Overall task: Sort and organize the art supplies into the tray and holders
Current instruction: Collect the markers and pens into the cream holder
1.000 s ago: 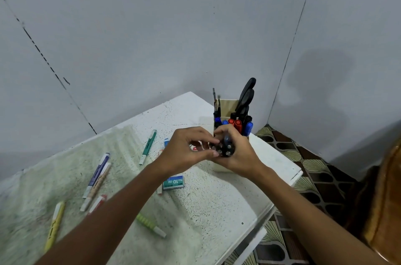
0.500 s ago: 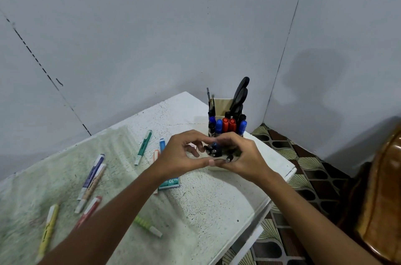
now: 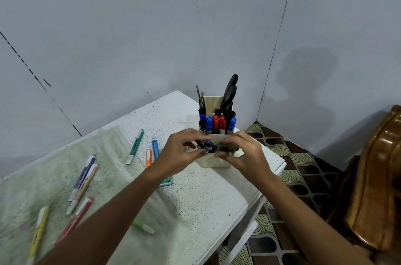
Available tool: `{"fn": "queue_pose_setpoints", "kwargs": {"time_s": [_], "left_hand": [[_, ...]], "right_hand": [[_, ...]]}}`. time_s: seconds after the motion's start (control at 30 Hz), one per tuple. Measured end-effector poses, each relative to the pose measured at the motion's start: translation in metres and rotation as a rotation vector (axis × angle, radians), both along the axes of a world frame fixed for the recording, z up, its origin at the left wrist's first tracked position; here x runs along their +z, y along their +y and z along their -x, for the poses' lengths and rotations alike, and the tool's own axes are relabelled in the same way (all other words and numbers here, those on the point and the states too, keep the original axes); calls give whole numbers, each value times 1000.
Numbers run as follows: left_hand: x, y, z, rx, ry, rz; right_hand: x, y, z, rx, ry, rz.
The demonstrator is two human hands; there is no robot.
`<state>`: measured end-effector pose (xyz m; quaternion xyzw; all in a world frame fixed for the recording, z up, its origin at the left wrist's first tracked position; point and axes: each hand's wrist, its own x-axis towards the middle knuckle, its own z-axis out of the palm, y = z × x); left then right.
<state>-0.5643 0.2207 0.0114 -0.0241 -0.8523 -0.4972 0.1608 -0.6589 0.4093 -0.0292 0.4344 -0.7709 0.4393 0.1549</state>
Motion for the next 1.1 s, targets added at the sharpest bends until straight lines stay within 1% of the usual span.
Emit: {"fn": "queue_pose_setpoints", "kwargs": {"time_s": [0.1, 0.23, 0.47, 0.6, 0.77, 0.83, 1.0, 1.1], "left_hand": [[3, 6, 2, -10, 15, -8], [6, 10, 3, -1, 23, -70], [6, 11, 3, -14, 44, -77], [3, 15, 5, 11, 39, -21], [8, 15, 7, 2, 122, 107], [9, 15, 8, 5, 128, 144], [5, 10, 9, 31, 39, 129], [3, 10, 7, 27, 35, 110]], "right_hand": [[3, 0, -1, 12, -38, -4], [8, 0, -1, 23, -52, -6], [8, 0, 0, 47, -55, -86], [11, 0, 2, 52, -52, -129], [16, 0, 0, 83, -42, -126], [16, 1, 0, 61, -64, -111], [8, 4, -4, 27, -104, -110], [6, 5, -7, 27, -175, -61]]}}
